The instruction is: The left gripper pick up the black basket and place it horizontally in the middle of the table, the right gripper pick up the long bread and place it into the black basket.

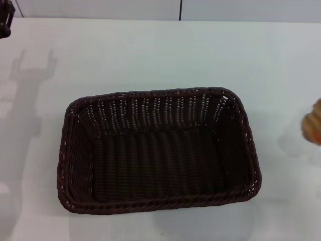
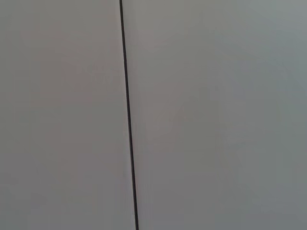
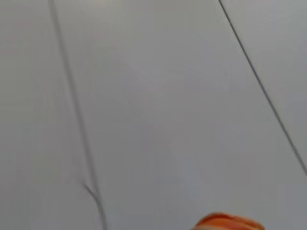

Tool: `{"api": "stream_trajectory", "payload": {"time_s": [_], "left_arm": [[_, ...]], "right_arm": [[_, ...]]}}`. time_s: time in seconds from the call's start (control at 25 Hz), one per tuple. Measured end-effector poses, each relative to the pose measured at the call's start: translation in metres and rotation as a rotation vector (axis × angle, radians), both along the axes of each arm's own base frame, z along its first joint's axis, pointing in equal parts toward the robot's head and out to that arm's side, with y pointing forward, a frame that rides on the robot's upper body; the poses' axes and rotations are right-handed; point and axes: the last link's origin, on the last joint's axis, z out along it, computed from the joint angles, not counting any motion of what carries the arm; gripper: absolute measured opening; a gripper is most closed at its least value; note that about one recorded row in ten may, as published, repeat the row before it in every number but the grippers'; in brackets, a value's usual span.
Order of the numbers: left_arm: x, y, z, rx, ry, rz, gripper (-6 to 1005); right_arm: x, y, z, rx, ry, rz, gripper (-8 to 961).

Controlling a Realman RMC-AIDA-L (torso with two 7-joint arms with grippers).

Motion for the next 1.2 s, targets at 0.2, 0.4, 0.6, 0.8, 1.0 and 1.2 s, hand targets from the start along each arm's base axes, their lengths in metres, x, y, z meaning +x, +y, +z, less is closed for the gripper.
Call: {"api": "stream_trajectory", "payload": {"time_s": [0.2,0.4,0.6,0.8,1.0,1.2], "left_arm": [[0.001,0.001,-0.001,-0.003,0.002,0.000,749],[0.001,0.001,-0.002,-0.004,0.002,0.000,749],[0.000,0.000,-0.002,-0.005,0.002,0.003,749],[-0.003,-0.001,-0.001,-0.003,0.004,0.015,749],[-0.006,-0.002,-0.002,-0.006,0.008,0.025,749],[-0.010,-0.005,-0.001,-0.006,0.007,0.038,749]], "right_arm": [[-0.035,-0.011,0.005,0.033,0.030,0.268,500],[-0.065,0.021,-0.016,-0.111,0.004,0.422,474],[-0.086,0.056,-0.045,-0.360,0.014,0.467,442],[-0.100,0.066,-0.069,-0.513,-0.006,0.471,456],[-0.103,0.065,-0.074,-0.534,-0.008,0.473,682],[-0.090,0.062,-0.061,-0.462,0.024,0.433,840]]}}
